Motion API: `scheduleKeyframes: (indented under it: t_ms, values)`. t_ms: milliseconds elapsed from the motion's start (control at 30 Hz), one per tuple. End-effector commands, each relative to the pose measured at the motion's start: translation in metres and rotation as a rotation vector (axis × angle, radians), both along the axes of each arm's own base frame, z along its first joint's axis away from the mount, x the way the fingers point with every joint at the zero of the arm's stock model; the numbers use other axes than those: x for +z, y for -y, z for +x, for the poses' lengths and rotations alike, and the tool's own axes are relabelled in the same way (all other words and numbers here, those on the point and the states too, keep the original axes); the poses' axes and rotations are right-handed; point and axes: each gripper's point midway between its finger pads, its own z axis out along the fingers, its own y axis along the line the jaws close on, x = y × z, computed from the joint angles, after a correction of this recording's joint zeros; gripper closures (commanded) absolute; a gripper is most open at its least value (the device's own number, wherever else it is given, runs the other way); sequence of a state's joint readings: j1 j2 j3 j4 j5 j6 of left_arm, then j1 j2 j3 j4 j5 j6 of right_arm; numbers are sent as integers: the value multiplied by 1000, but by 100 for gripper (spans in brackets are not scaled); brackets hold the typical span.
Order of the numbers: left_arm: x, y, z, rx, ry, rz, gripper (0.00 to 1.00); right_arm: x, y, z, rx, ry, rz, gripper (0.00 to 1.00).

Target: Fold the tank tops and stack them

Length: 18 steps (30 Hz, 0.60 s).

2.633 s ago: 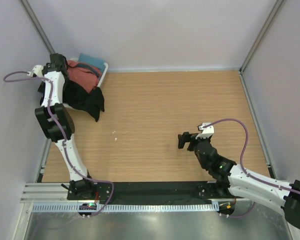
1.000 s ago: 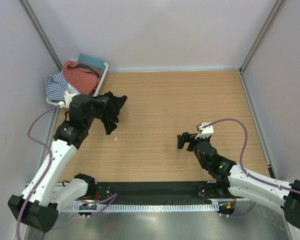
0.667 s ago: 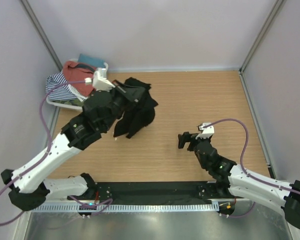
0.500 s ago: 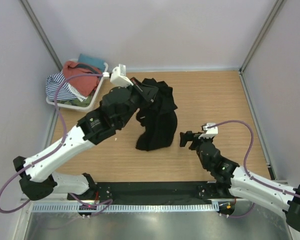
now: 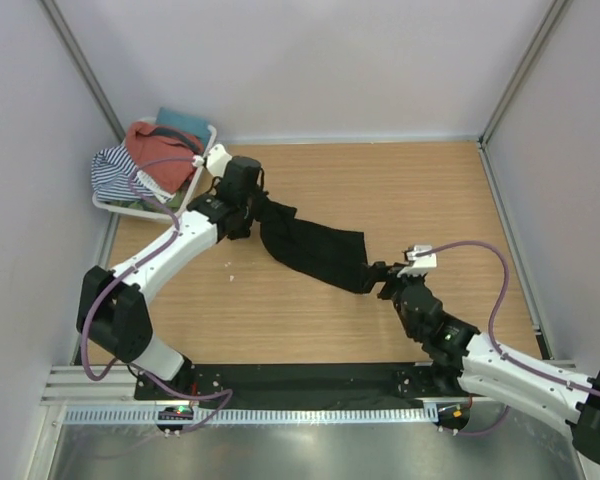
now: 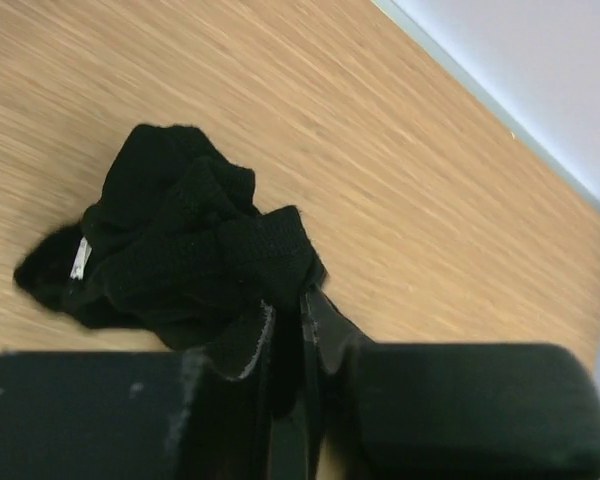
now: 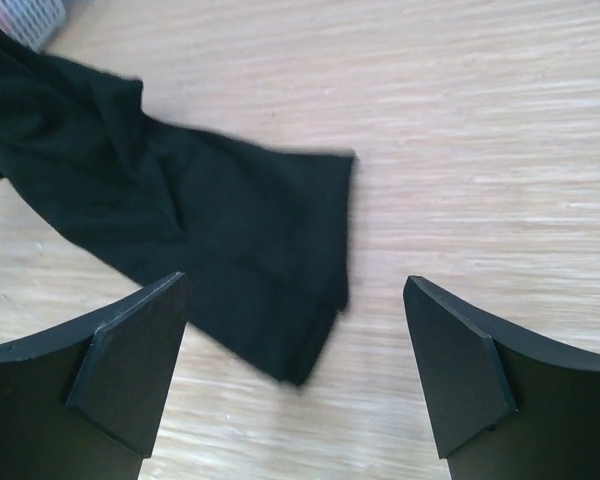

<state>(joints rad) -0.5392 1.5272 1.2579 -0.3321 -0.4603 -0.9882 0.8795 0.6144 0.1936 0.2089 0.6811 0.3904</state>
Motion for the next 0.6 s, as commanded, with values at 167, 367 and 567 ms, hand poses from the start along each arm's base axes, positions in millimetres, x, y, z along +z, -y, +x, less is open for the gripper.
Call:
scheduleKeyframes:
  t_ms: [167,367,567]
  values:
    - [22,-42,19,90,34,28,13,-9,-26,10,65,-61,-66,13]
    - [36,-46,-5,32,15,64,9,-22,-31,22,23,-126,-157,26]
    - [21,-52,-35,-17,-15,127,11,-27,-39,44,-55,-249,-302,38]
